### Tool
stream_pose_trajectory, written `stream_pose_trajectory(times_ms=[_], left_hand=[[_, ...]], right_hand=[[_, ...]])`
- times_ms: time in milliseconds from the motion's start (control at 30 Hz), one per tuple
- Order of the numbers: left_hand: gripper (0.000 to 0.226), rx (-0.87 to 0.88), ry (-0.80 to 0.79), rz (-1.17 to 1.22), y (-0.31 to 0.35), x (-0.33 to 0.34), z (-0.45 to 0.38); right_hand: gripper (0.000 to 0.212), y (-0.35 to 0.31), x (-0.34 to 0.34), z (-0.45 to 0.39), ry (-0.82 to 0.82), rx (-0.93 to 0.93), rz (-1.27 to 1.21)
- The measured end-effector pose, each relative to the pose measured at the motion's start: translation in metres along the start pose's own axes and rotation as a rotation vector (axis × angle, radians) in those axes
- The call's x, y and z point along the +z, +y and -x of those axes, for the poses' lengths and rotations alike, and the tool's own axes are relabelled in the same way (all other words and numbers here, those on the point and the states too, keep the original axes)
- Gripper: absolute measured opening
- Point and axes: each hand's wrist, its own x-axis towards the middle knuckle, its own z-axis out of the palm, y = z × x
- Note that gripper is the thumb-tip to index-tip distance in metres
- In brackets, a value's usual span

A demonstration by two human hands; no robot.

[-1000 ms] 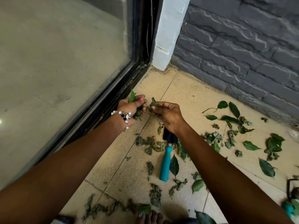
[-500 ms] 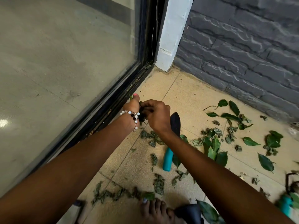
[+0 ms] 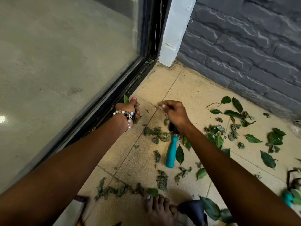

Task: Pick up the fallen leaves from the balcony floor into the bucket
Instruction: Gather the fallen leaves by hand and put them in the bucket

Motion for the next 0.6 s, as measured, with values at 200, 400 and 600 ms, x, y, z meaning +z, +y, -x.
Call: stream_pose_trajectory(times_ms=[200,400,600], left_hand=[[0.038,0.048,0.006,0.025,-0.002,-0.015,-0.004],[0.037,0.027,0.02,0.021,-0.001,-0.015,0.003],[0.036,0.011,0.017,0.011,-0.001,-0.014,0.009]], right_hand=[[0.013,0.036,0.02,0.003,-0.201,-0.098,0.669],[0.048,0.03,0.063,0.035,-0.225,-0.265,0.713],[0.03,0.034,0.066,0.037,-0.23,-0.483,0.867]])
